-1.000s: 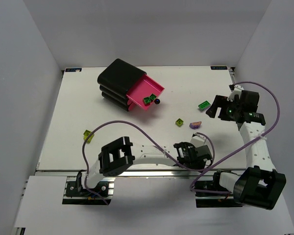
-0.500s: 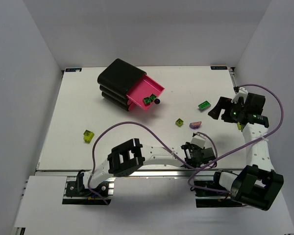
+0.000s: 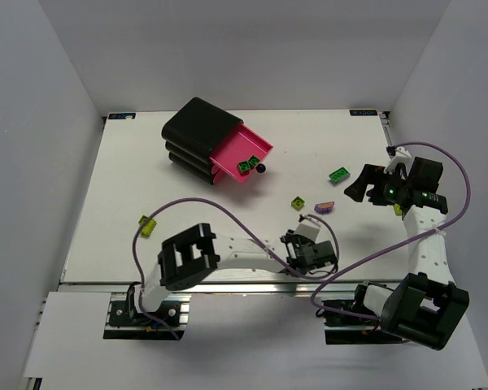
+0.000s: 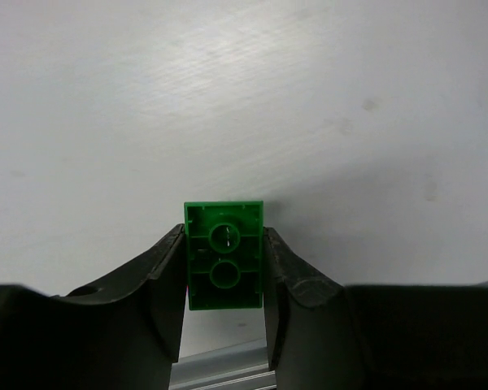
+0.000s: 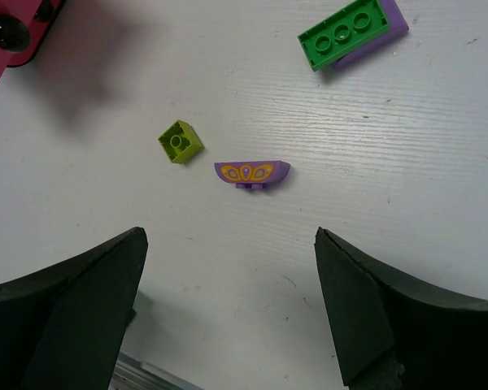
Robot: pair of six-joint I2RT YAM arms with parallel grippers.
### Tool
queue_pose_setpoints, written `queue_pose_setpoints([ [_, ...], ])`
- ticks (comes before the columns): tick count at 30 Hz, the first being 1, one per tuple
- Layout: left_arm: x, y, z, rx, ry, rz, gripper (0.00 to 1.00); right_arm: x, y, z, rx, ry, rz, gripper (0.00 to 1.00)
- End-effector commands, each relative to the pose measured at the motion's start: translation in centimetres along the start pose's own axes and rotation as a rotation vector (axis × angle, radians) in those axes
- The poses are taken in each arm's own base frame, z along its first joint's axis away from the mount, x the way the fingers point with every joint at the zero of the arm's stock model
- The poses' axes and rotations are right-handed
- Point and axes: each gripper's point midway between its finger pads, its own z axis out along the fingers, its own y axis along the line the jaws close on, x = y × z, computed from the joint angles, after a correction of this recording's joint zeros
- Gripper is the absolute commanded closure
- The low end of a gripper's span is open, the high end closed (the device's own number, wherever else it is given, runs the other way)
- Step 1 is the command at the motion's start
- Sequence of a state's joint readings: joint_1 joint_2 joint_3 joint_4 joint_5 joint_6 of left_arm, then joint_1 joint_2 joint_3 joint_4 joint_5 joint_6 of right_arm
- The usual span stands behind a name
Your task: Sort the legos into containers by color
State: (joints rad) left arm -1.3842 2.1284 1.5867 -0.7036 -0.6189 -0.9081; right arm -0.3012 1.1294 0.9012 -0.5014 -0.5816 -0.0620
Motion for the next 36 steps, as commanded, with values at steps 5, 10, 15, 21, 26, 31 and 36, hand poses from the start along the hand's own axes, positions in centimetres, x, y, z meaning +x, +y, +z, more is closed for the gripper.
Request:
queue_pose_setpoints([
  [5, -13.0, 7.9, -7.1, 0.043, -0.275, 0.005, 1.00, -0.2, 1.1, 0.0, -0.095, -0.011, -0.035, 0.11],
  [10, -19.8, 11.9, -9.9, 0.054, -0.406, 0.001, 0.99, 0.2, 2.1, 0.0, -0.168, -0.009, -0.083, 0.11],
  [15, -25.9, 18.6, -8.8, -0.060, -0.462, -0.033, 0.98, 0.7, 3.2, 0.1, -0.250, 0.003, -0.142, 0.11],
  [21, -28.9, 23.3, -4.1, -0.178, -0.419, -0.023, 0.96, 0.4, 2.5, 0.5, -0.245, 0.031, -0.184, 0.13],
  [26, -29.9, 25.7, -0.3, -0.205, -0.366, -0.036, 0.73, 0.3, 2.0, 1.0, -0.252, 0.042, -0.281, 0.11],
  [31, -30.1, 26.8, 1.6, -0.200, -0.335, -0.053, 0.23, -0.8, 0.5, 2.2, -0.209, 0.053, -0.355, 0.11],
  [36, -31.3, 27.9, 1.5, -0.176, -0.340, -0.076, 0.16, -1.7, -0.4, 3.3, -0.193, 0.069, -0.436, 0.11],
])
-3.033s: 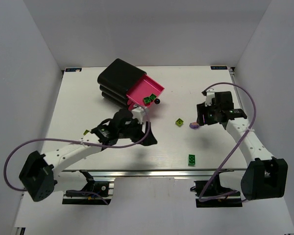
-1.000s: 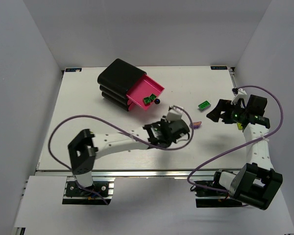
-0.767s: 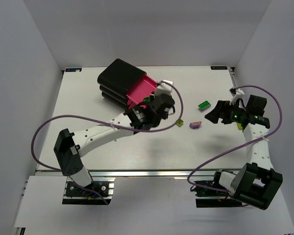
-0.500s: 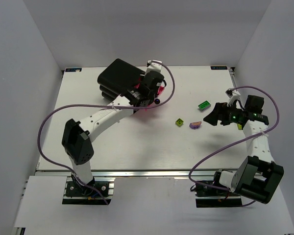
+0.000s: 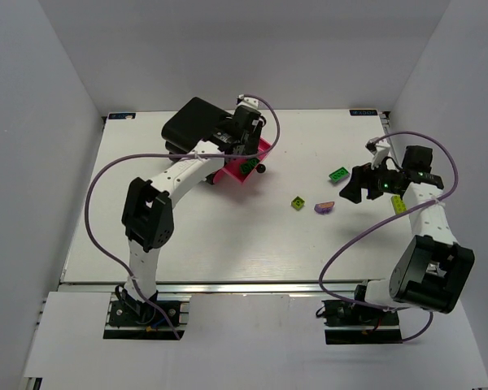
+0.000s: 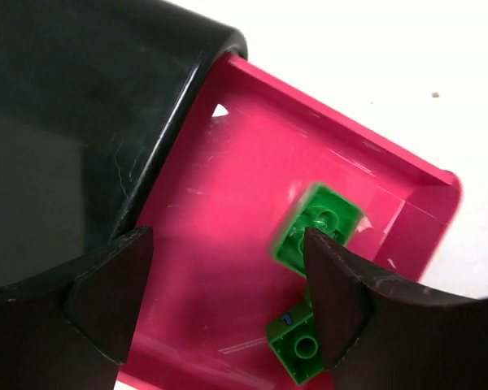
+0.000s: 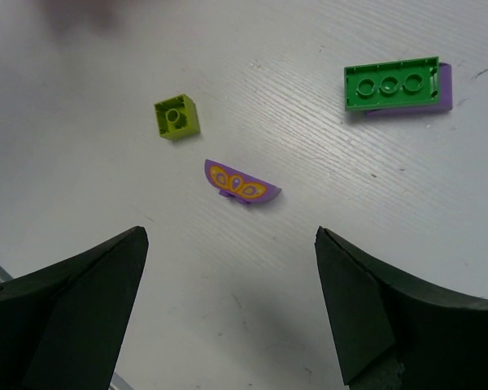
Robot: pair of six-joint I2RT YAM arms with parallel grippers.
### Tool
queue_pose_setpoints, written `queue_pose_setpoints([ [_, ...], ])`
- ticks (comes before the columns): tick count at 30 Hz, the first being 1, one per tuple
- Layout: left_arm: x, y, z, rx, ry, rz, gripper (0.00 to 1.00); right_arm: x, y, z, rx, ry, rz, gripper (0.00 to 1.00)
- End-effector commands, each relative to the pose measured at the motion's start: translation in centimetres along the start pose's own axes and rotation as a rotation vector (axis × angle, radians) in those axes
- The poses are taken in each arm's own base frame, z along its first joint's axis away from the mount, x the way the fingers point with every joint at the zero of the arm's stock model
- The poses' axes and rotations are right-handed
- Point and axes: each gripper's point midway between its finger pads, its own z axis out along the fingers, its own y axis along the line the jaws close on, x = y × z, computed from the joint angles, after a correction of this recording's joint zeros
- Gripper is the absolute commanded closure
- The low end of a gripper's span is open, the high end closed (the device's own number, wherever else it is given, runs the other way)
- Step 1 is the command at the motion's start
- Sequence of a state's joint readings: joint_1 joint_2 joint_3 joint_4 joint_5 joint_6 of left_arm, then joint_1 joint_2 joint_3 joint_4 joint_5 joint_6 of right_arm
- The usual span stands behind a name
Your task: Sort the legos into containers by color
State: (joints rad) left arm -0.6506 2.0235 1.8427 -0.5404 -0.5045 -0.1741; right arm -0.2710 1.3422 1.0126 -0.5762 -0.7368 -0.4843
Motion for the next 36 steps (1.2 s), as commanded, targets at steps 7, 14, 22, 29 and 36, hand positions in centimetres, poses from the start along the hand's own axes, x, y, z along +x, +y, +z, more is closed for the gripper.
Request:
queue_pose_setpoints([
  [7, -4.9, -1.3, -10.0, 0.362, -0.158, -0.101, 0.28, -1.1, -4.0, 2.8, 0.008, 0.074, -0.382, 0.22],
  [14, 1.7, -0.9, -16.2, 0.584, -0.237, -0.054, 0.24, -1.6, -4.2, 5.3, -0.243, 0.137, -0.808, 0.32],
  [22, 4.0, 2.6, -17.2, 0.456, -0.258, 0.004, 0.14, -2.6, -7.3, 9.3, -0.352, 0.229, -1.177, 0.22],
  [29, 3.7, 2.4, -18.4, 0.499, -0.298, 0.010, 0.10, -2.7, -9.4, 11.3, -0.412, 0.330, -1.307, 0.17],
  [36, 3.7, 2.0, -18.7, 0.528, -0.299, 0.016, 0.09, -0.8, -9.7, 11.8, -0.522, 0.400, -1.308, 0.17],
])
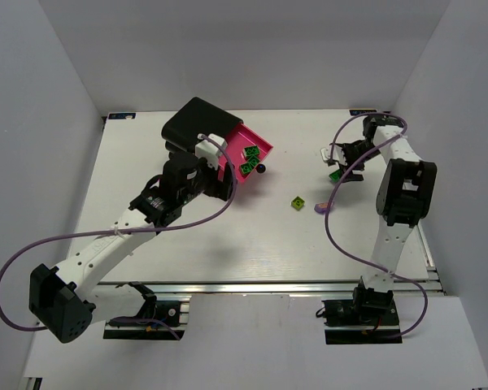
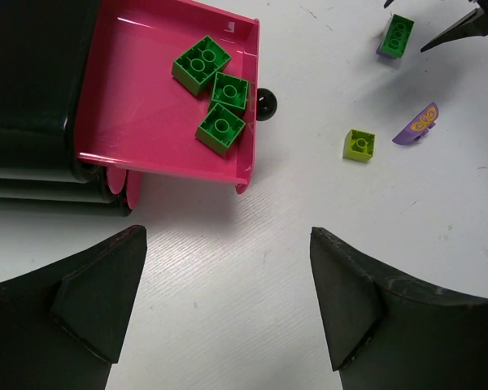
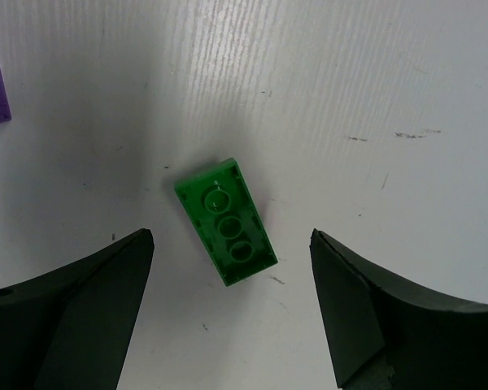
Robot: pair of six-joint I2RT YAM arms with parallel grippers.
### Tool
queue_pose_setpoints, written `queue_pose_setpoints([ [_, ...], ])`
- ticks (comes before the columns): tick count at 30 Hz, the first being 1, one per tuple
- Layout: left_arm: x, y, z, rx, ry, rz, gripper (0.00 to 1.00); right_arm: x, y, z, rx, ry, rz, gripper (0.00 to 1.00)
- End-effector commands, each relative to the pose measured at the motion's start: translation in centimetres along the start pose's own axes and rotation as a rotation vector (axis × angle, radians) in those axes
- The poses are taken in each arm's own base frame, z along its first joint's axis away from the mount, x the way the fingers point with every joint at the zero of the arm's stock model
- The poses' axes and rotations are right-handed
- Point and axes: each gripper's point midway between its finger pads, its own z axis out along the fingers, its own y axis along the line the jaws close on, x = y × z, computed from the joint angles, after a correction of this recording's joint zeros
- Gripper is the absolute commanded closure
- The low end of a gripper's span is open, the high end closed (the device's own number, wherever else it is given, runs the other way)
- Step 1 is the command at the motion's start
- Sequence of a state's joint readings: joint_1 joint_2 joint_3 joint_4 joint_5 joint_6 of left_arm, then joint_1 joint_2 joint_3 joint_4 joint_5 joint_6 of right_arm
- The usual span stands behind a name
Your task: Sort the legos into containers by color
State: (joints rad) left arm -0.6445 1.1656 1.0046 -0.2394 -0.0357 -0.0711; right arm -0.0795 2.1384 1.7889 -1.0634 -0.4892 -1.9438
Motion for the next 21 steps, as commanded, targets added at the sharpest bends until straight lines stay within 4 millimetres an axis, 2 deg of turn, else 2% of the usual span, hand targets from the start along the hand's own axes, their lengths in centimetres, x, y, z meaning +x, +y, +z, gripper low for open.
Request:
queue_pose_setpoints([
  [1, -1.2, -0.7, -0.7, 0.036, -0.041, 0.012, 0.09, -0.1, 1.0, -0.1, -0.080, 0.007, -0.072, 0.17],
  [8, -1.1, -0.8, -0.6, 0.041, -0.042, 0.013, 0.09, 0.6, 0.2, 1.9, -0.085, 0.023, -0.079, 0.23],
  [9, -0.9, -1.3, -0.5, 0.071, -0.035, 0.016, 0.09, 0.5, 0.0, 1.9, -0.080, 0.023, -0.079, 0.24],
  [12, -0.8, -1.3, -0.5, 0.071, -0.034, 0.017, 0.09, 0.4, -0.5, 1.9, -0.074, 0.020, -0.077, 0.33],
  [14, -0.8, -1.3, -0.4, 0.071, -0.032, 0.019, 0.09, 0.5, -0.6, 1.9, -0.077, 0.026, -0.074, 0.44],
  [15, -0.8, -1.3, -0.4, 0.071, -0.029, 0.019, 0.09, 0.5, -0.8, 1.9, -0.078, 0.028, -0.075, 0.55],
  [19, -0.7, -1.3, -0.4, 0.074, -0.028, 0.017, 0.09, 0.2, -0.8, 1.8, -0.083, 0.018, -0.070, 0.77],
  [21, -0.8, -1.4, -0.5, 0.077, -0.033, 0.016, 0.09, -0.1, -0.8, 1.6, -0.079, 0.015, -0.071, 0.82],
])
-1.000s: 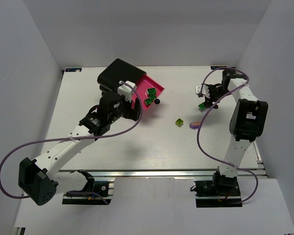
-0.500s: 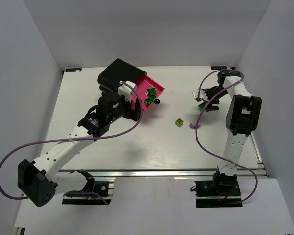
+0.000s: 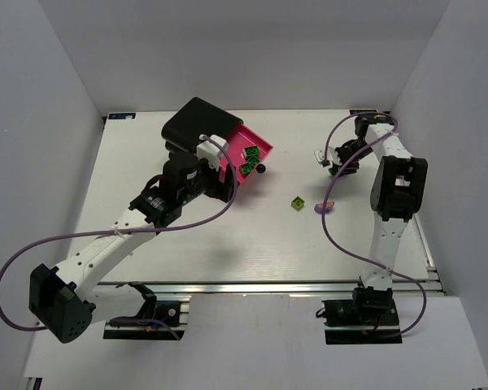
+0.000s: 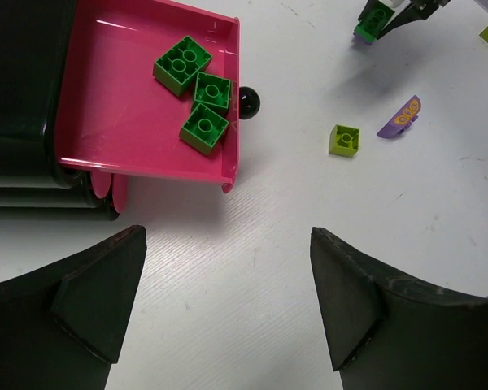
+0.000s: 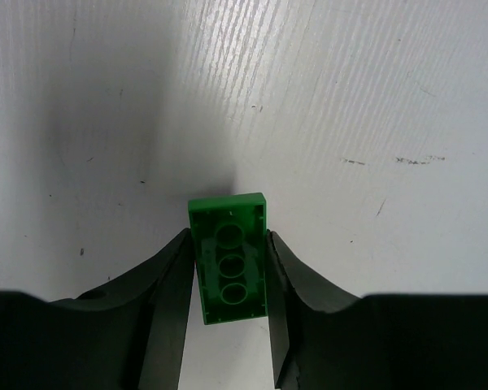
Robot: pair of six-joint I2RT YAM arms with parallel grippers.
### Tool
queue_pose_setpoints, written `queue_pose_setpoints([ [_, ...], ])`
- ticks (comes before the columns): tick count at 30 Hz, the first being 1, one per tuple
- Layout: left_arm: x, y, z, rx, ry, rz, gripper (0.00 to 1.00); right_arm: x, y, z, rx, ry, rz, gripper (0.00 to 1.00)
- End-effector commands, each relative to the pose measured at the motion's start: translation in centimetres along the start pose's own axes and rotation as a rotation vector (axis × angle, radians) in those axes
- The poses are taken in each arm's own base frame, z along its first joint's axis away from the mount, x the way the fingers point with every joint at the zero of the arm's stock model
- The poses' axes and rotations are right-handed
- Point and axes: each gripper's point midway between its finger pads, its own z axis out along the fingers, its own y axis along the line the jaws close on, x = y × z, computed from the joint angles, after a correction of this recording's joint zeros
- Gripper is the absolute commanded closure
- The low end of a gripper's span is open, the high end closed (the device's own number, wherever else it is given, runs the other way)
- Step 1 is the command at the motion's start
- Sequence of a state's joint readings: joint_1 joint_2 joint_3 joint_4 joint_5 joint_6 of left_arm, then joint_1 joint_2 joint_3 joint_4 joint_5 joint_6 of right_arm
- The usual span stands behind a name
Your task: Sort the legos into containers by color
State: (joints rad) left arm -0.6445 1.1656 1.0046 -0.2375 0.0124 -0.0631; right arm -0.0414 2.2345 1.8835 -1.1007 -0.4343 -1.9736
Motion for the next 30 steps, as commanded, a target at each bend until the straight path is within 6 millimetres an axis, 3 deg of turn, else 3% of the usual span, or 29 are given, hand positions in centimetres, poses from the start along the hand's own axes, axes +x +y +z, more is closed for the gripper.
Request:
queue_pose_setpoints([
  [1, -0.7, -0.6, -0.4, 0.032, -0.031, 0.009, 0.09, -1.0, -0.2, -0.7, -0.007, -0.023, -0.026, 0.87],
  [5, -0.8, -1.3, -0.2, 0.065, -0.037, -0.006, 0.09, -3.2, -0.9, -1.9, 0.041, -0.098, 0.054, 0.93],
  [7, -0.6, -2.0, 0.0, 0.100, -0.035, -0.025, 0.09, -5.9, -1.8, -2.6, 0.080, -0.202, 0.121, 0.96],
  [9, -0.7, -3.4, 0.2, 0.180, -0.043, -0.046, 0.09, -9.7, -3.0, -4.3, 0.115, -0.323, 0.262, 1.00],
  [10, -0.2, -3.9, 0.3, 0.209, -0.039, -0.054, 0.08, -10.7, -3.4, -5.0, 0.130, -0.358, 0.323, 1.00],
  [11, -1.1, -5.0, 0.0, 0.275, -0.083, -0.048, 0.07, -11.8, -4.5, -6.6, 0.187, -0.389, 0.360, 1.00],
  [12, -1.1, -5.5, -0.1, 0.303, -0.096, -0.053, 0.07, -14.9, -4.6, -6.7, 0.157, -0.481, 0.499, 1.00],
  [13, -0.4, -5.8, 0.0, 0.322, -0.096, -0.056, 0.07, -16.1, -4.9, -7.5, 0.168, -0.525, 0.557, 1.00],
  [15, -1.9, -6.9, -0.7, 0.391, -0.186, -0.043, 0.07, -19.0, -4.8, -9.4, 0.167, -0.651, 0.690, 1.00],
  [16, -1.1, -7.1, -0.7, 0.406, -0.189, -0.045, 0.07, -20.9, -4.7, -10.9, 0.181, -0.691, 0.694, 1.00],
  [17, -2.2, -7.5, -1.1, 0.433, -0.250, -0.041, 0.06, -21.8, -3.9, -10.5, 0.144, -0.726, 0.745, 1.00],
  [19, -2.7, -8.4, -1.8, 0.480, -0.316, -0.035, 0.06, -24.2, -4.1, -12.6, 0.141, -0.815, 0.814, 1.00],
  [20, -3.1, -8.6, -2.2, 0.491, -0.340, -0.039, 0.05, -25.1, -3.5, -12.4, 0.105, -0.844, 0.846, 1.00],
  [21, -3.5, -8.9, -2.7, 0.511, -0.371, -0.043, 0.05, -25.7, -4.2, -13.2, 0.123, -0.881, 0.823, 1.00],
  [23, -4.0, -9.0, -3.1, 0.520, -0.428, -0.083, 0.04, -28.3, -3.2, -15.0, 0.057, -0.954, 0.868, 1.00],
  [24, -4.5, -8.9, -3.3, 0.515, -0.452, -0.093, 0.04, -28.4, -2.4, -14.3, 0.023, -0.973, 0.901, 1.00],
  [25, -5.1, -8.9, -3.4, 0.520, -0.479, -0.102, 0.03, -30.0, -2.4, -16.0, 0.028, -1.018, 0.878, 1.00],
  [27, -5.8, -9.2, -3.5, 0.541, -0.492, -0.146, 0.03, -31.0, -1.0, -15.8, -0.032, -1.056, 0.889, 1.00],
  [28, -6.4, -9.4, -3.4, 0.556, -0.521, -0.155, 0.03, -32.3, -0.7, -17.0, -0.052, -1.088, 0.879, 1.00],
  [30, -7.3, -9.9, -3.6, 0.594, -0.544, -0.192, 0.02, -33.5, 0.4, -17.4, -0.113, -1.109, 0.872, 1.00],
])
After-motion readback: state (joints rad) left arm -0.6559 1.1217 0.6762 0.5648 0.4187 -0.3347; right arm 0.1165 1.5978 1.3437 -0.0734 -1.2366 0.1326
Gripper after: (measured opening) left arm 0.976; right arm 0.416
